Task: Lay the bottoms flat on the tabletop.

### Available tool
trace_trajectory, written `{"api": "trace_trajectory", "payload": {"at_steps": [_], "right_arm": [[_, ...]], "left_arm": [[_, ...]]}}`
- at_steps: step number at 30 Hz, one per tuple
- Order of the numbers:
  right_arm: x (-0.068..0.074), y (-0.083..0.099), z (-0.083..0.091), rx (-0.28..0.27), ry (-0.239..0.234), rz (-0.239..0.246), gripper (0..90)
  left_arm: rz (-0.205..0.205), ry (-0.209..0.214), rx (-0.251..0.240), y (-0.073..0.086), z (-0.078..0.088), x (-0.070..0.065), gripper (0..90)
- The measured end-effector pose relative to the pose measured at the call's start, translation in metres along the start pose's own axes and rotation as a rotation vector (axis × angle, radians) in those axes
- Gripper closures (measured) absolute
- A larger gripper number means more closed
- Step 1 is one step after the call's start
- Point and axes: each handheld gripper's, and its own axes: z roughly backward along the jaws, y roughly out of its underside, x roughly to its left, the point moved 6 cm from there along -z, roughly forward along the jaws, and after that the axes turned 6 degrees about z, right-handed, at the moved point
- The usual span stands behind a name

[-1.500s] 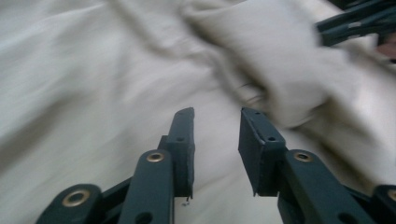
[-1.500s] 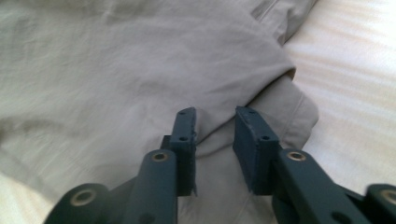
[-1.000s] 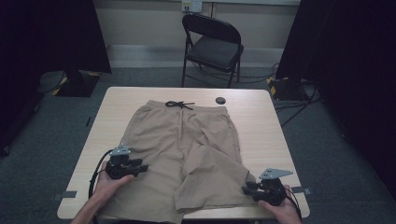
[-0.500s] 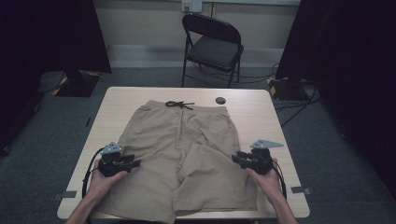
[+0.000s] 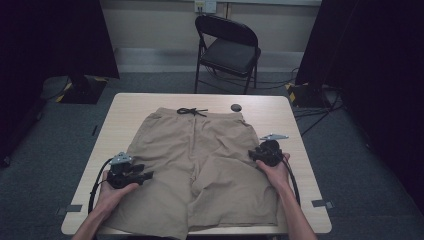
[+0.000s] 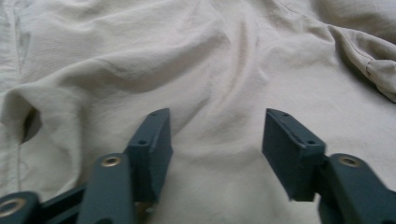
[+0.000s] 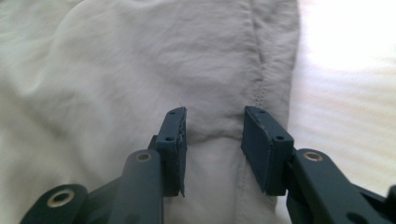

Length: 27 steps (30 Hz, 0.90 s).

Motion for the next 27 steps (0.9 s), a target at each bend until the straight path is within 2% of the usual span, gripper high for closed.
{"api": "trace_trajectory", "payload": {"at_steps": [2, 3, 4, 6, 8, 11, 13, 14, 15, 18, 19, 20, 21, 22, 23, 24, 25, 26, 27], "right_arm": [[-0.004, -0.002, -0.002, 0.002, 0.011, 0.0, 60.2], [-0.013, -0.006, -0.006, 0.011, 0.052, -0.005, 60.4], [-0.017, -0.007, -0.008, 0.007, 0.06, -0.013, 60.5], [-0.025, -0.01, -0.012, -0.002, 0.069, -0.038, 61.0], [-0.029, -0.012, -0.013, -0.003, 0.073, -0.044, 61.4], [-0.04, -0.014, -0.015, -0.024, 0.061, -0.093, 61.3], [-0.039, -0.014, -0.014, -0.009, 0.063, -0.084, 45.9], [-0.039, -0.014, -0.014, -0.009, 0.063, -0.084, 45.9], [-0.037, -0.014, -0.012, 0.002, 0.074, -0.083, 44.5], [-0.023, -0.016, 0.006, -0.068, 0.035, -0.06, 43.5], [-0.016, -0.017, 0.015, -0.099, 0.013, -0.048, 42.8], [0.001, -0.012, 0.03, -0.114, -0.022, -0.015, 40.1], [0.001, -0.012, 0.03, -0.114, -0.022, -0.015, 40.1], [0.017, -0.003, 0.043, -0.121, -0.065, 0.008, 36.8], [0.024, 0.001, 0.049, -0.121, -0.063, 0.026, 34.4], [0.024, 0.001, 0.049, -0.121, -0.063, 0.026, 34.4], [0.037, 0.007, 0.062, -0.124, -0.062, 0.048, 28.7], [0.043, 0.01, 0.067, -0.132, -0.061, 0.055, 27.1], [0.043, 0.01, 0.067, -0.132, -0.061, 0.055, 27.1]], "left_arm": [[-0.003, -0.005, -0.001, 0.0, 0.0, -0.001, 40.3], [0.006, -0.002, -0.004, 0.0, -0.002, -0.004, 38.3], [0.01, 0.009, -0.003, 0.001, -0.002, -0.006, 37.9], [0.012, 0.022, -0.002, 0.001, -0.004, -0.011, 37.9], [0.011, 0.028, -0.001, 0.001, -0.005, -0.014, 37.9], [-0.002, 0.02, -0.002, 0.002, -0.009, -0.025, 37.8], [-0.019, 0.033, 0.009, 0.003, -0.012, -0.032, 36.3], [-0.03, 0.031, 0.011, 0.003, -0.013, -0.035, 36.3], [-0.039, 0.03, 0.018, 0.004, -0.013, -0.037, 36.3], [-0.026, 0.05, 0.027, 0.003, -0.011, -0.036, 37.9], [-0.009, 0.056, 0.036, 0.003, -0.009, -0.034, 39.6], [0.0, 0.035, 0.037, 0.003, -0.007, -0.029, 40.0], [0.0, 0.035, 0.037, 0.003, -0.007, -0.029, 40.0], [0.003, 0.021, 0.037, 0.003, -0.005, -0.026, 40.0], [0.009, 0.013, 0.037, 0.003, -0.003, -0.023, 40.0], [0.015, 0.016, 0.033, 0.004, -0.002, -0.021, 40.0], [0.013, -0.003, 0.03, 0.004, 0.001, -0.017, 39.9], [0.008, -0.012, 0.031, 0.004, 0.001, -0.015, 39.9], [0.008, -0.012, 0.031, 0.004, 0.001, -0.015, 39.9]]}}
